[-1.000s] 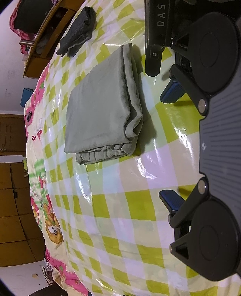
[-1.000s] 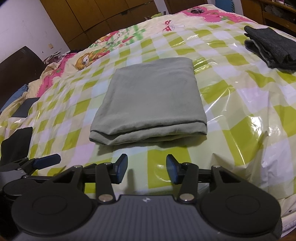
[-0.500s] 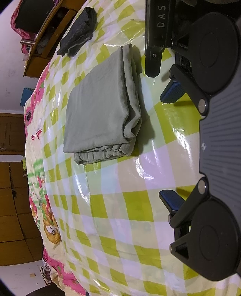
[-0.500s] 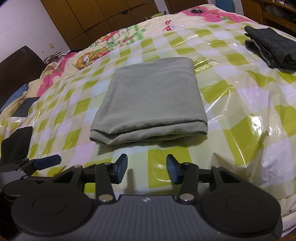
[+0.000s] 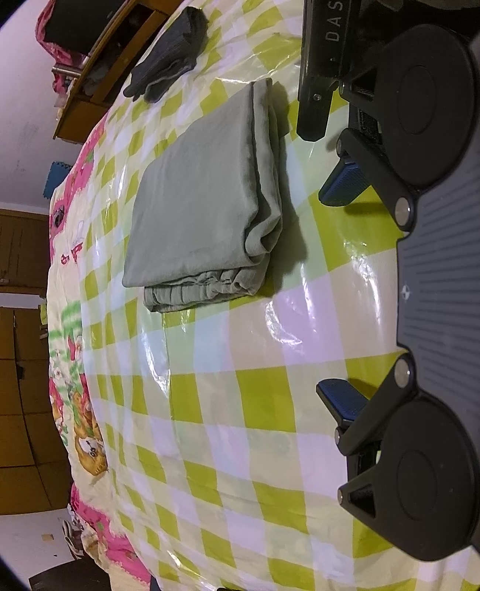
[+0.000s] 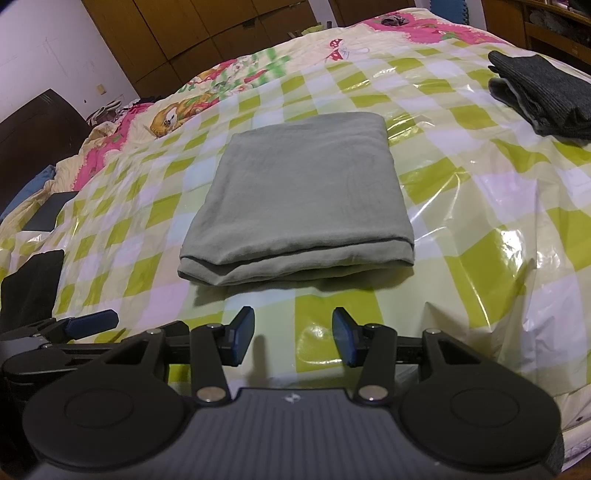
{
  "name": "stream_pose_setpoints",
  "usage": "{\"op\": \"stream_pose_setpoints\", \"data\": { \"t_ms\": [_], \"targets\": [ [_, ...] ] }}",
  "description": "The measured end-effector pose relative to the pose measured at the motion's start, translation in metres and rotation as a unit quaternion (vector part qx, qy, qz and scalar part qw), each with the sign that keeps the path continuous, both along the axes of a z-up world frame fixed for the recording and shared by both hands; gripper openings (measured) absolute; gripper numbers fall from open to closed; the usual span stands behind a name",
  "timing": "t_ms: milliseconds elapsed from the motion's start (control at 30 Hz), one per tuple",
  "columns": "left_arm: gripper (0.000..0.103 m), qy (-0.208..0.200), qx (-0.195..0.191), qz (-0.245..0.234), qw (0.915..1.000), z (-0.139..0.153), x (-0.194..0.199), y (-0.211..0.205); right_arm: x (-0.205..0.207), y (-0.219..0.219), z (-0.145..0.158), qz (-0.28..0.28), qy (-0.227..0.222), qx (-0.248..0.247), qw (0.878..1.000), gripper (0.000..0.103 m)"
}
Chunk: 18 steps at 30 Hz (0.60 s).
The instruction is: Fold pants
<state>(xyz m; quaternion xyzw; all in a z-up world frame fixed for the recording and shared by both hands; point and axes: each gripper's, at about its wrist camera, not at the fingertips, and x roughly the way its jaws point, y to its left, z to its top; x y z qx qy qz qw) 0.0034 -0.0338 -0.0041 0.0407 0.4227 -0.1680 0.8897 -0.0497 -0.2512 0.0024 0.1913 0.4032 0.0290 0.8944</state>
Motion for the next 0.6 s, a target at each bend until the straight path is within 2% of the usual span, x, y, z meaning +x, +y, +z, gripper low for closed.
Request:
{"op": "stream_pose_setpoints", "data": {
  "t_ms": [600],
  "targets": [
    [0.103,0.003,-0.006,0.018,0.9998,-0.0022,0.0027,0.0054,0.0003,0.0049,-0.0011,0.013,0.006,-0.004,1.000,0.048]
  ]
}}
